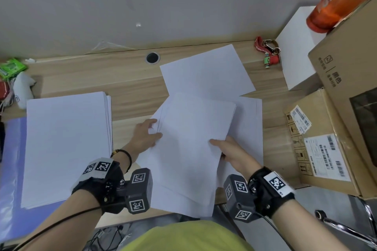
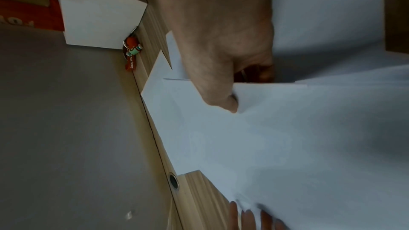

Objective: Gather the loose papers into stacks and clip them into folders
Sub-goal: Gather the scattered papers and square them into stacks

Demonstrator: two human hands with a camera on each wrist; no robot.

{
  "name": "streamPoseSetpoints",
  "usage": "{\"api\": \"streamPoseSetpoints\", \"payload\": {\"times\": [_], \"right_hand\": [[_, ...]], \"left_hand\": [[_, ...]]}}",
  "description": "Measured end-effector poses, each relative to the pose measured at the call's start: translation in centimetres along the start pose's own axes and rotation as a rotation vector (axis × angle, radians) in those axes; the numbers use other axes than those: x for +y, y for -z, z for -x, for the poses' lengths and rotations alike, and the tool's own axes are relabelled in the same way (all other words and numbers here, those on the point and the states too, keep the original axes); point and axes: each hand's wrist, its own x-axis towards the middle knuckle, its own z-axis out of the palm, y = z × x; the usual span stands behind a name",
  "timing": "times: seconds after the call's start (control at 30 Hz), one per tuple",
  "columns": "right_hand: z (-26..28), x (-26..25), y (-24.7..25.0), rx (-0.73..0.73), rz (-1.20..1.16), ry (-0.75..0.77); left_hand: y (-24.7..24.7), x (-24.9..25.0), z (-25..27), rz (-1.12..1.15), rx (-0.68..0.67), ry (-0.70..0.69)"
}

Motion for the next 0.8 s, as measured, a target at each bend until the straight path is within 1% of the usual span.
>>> {"api": "streamPoseSetpoints", "payload": {"times": [0.07,0.13,0.17,0.2,0.23,0.33,0.4,0.43,0.47,0.53,0.57,0.6,0.67,0.73,0.77,0.8], "right_hand": [[0.2,-0.2,0.4,-0.024,-0.011,0.042],[0.6,-0.7,1.6,-0.061,-0.029,0.082],[0.6,-1.0,2.6,-0.05,-0.043,0.104],[0.6,-1.3,3.8,-0.012,-0.051,0.129],[0.5,-1.7,5.2,0.063,-0.05,0.15],[0.0,-2.1,9.8,0.363,-0.092,0.192],[-0.1,-1.9,12.3,0.548,-0.124,0.201],[-0.3,-1.6,13.2,0.598,-0.131,0.196],[-0.4,-1.2,13.7,0.614,-0.138,0.19],[-0.7,-0.4,13.7,0.601,-0.164,0.164],[-0.7,0.0,13.4,0.582,-0.188,0.143],[-0.4,0.4,12.8,0.558,-0.215,0.125],[0.1,1.1,11.7,0.49,-0.239,0.089],[0.1,1.6,10.8,0.425,-0.209,0.064],[0.1,1.6,10.4,0.404,-0.208,0.053],[0.1,1.6,10.0,0.379,-0.206,0.05]], "left_hand": [[0.1,-0.1,0.0,0.07,-0.01,0.011],[0.1,0.0,0.0,0.084,-0.012,0.001],[0.1,0.1,-0.2,0.089,-0.006,-0.003],[0.0,0.3,-0.4,0.095,0.001,-0.008],[-0.1,0.5,-0.5,0.108,0.006,-0.019],[-0.6,1.0,-0.9,0.172,0.053,-0.058],[-1.0,1.2,-1.1,0.232,0.13,-0.085],[-1.1,1.2,-1.1,0.256,0.177,-0.095],[-1.2,1.3,-1.1,0.282,0.225,-0.105],[-1.5,1.5,-0.9,0.362,0.287,-0.121],[-1.7,1.7,-0.9,0.437,0.291,-0.115],[-2.0,2.0,-0.8,0.532,0.276,-0.097],[-2.6,2.7,-0.5,0.661,0.174,-0.023],[-3.4,3.1,-0.1,0.598,-0.021,0.014],[-3.8,3.0,0.0,0.527,-0.106,0.019],[-4.2,2.9,0.0,0.461,-0.154,0.02]]}}
